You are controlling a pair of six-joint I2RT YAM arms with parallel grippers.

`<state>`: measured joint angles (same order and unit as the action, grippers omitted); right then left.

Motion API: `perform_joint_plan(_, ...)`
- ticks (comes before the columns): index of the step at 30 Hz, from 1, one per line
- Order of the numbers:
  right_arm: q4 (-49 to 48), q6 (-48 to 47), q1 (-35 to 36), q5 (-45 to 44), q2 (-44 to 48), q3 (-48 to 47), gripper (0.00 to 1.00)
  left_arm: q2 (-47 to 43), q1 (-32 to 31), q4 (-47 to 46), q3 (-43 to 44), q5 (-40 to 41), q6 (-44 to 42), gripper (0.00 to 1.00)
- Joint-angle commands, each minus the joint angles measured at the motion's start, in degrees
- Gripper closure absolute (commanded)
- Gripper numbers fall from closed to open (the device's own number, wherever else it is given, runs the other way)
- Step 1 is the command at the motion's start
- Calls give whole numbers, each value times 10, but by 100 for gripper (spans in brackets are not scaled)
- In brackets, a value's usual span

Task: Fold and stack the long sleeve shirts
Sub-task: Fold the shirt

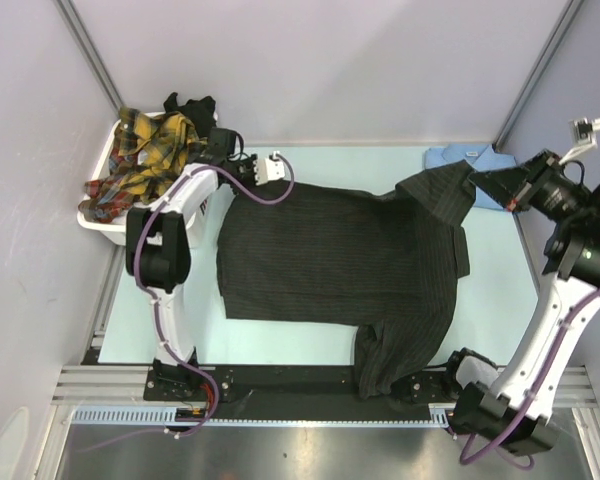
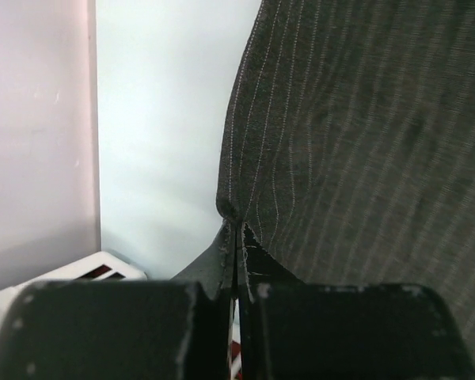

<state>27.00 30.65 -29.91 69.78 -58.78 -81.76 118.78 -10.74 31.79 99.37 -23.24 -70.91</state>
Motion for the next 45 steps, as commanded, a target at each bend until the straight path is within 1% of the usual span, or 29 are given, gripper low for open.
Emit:
perform_joint_plan(1,78,-26,-26,16,70,13,100,-98,-2,-25,-83,-40,-43,100)
perform_joint_plan(7,150,-26,-38,11,142,30,100,-156,-2,-34,-193,-47,-76,100)
perform_joint_plan(12,204,-47,-38,-8,156,6,100,-202,-10,-34,-272,-44,-90,100)
perform_joint_plan(15,244,-92,-37,-47,151,-14,100,-216,-14,-34,-309,-36,-94,99)
perform_joint_plan(18,269,-125,-37,-67,137,-20,100,-212,-22,-32,-327,-27,-75,92)
perform_joint_plan(19,279,-133,-37,-78,133,-20,100,-210,-25,-32,-329,-23,-71,86)
perform_joint_plan(21,280,-154,-37,-85,123,-18,100,-203,-33,-32,-335,-10,-57,82)
perform_joint_plan(22,279,-161,-37,-88,119,-18,100,-193,-35,-33,-335,-7,-53,76)
perform_joint_plan(24,279,-176,-38,-85,110,-18,100,-182,-37,-32,-328,0,-29,70)
perform_joint_plan(27,287,-197,-38,-83,104,-8,100,-165,-36,-21,-306,20,3,69)
perform_joint_plan(29,298,-206,-38,-78,104,0,100,-175,-25,-9,-290,10,18,68)
perform_joint_plan(31,299,-215,-38,-71,109,16,100,-189,-16,-9,-276,-21,38,66)
perform_joint_plan(32,298,-217,-38,-74,111,21,100,-200,-5,-18,-257,-29,72,64)
perform_joint_plan(34,291,-213,-38,-76,115,38,100,-197,0,-31,-232,-26,110,59)
perform_joint_plan(35,287,-210,-38,-76,116,43,100,-182,0,-34,-200,-16,140,59)
perform_joint_plan(37,276,-200,-38,-80,117,56,100,-157,-1,-28,-161,-13,170,59)
perform_joint_plan(38,272,-198,-38,-80,116,58,100,-144,-1,-16,-122,-13,196,59)
perform_joint_plan(39,267,-194,-38,-83,116,61,100,-112,-1,-10,-104,-15,206,59)
perform_joint_plan(41,255,-184,-38,-86,112,61,100,-84,-2,4,-64,-15,228,60)
perform_joint_plan(43,247,-181,-38,-88,107,55,100,-51,-3,7,-51,-13,239,60)
perform_joint_plan(45,238,-175,-38,-91,103,52,100,-17,-7,13,-36,6,242,61)
